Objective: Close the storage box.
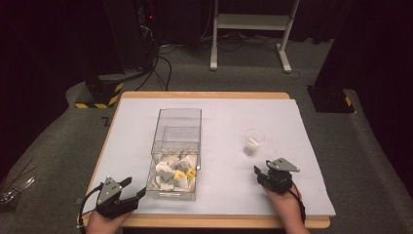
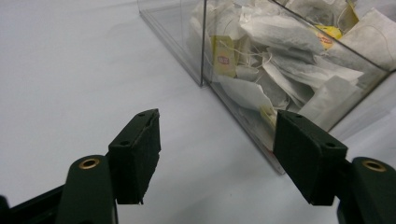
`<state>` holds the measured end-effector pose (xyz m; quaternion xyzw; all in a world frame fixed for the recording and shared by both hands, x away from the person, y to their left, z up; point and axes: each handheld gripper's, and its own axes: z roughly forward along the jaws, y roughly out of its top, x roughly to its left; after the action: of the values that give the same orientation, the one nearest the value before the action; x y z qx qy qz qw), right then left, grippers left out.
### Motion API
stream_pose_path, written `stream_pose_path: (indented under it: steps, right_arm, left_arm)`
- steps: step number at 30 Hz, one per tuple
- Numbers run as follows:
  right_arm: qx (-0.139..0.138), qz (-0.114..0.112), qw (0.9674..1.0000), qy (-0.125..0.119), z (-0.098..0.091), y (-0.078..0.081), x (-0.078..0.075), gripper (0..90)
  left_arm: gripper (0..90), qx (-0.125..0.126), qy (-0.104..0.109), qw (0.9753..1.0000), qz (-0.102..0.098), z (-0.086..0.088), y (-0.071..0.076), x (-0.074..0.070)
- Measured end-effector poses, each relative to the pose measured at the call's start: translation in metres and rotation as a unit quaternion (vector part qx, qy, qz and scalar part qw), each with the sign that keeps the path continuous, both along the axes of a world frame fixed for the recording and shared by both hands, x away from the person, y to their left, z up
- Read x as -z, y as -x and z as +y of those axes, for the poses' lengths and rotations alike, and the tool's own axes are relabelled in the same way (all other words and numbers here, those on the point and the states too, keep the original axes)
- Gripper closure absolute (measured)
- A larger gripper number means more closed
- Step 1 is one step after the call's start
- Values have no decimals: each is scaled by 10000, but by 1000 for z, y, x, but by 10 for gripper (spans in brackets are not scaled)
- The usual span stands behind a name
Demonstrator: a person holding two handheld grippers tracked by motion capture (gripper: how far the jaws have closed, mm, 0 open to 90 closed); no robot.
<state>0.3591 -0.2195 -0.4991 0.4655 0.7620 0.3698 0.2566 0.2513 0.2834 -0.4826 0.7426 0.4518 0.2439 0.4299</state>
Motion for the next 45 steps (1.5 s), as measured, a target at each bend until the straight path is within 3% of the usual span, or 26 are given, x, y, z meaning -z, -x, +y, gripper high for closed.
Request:
stream_pose_path:
  steps: [6, 9, 13, 19, 32, 35, 45]
  right_arm:
    - [-17, -6, 10000, 22, 0, -1, 0, 458]
    - [-13, 4, 10000, 7, 0, -1, 0, 458]
    - [-17, 4, 10000, 5, 0, 0, 0, 458]
    - [-22, 7, 10000, -17, -1, 0, 0, 458]
    - [9, -17, 10000, 0, 0, 0, 0, 458]
    - [8, -20, 10000, 0, 0, 0, 1, 458]
    - [11, -36, 10000, 5, 0, 0, 1, 457]
  left_arm:
    - [318, 111, 295, 9995, 48, 3, 5, 0]
    - [317, 184, 178, 9997, 61, 2, 6, 1]
    - [310, 382, 295, 9987, 128, 4, 6, 4]
    - [283, 704, 247, 9972, 71, -4, 7, 4]
    - [286, 590, 167, 9980, -156, -25, 7, 4]
    - [294, 597, 238, 9978, -153, -27, 7, 4]
    - [324, 591, 166, 9979, -222, -34, 8, 4]
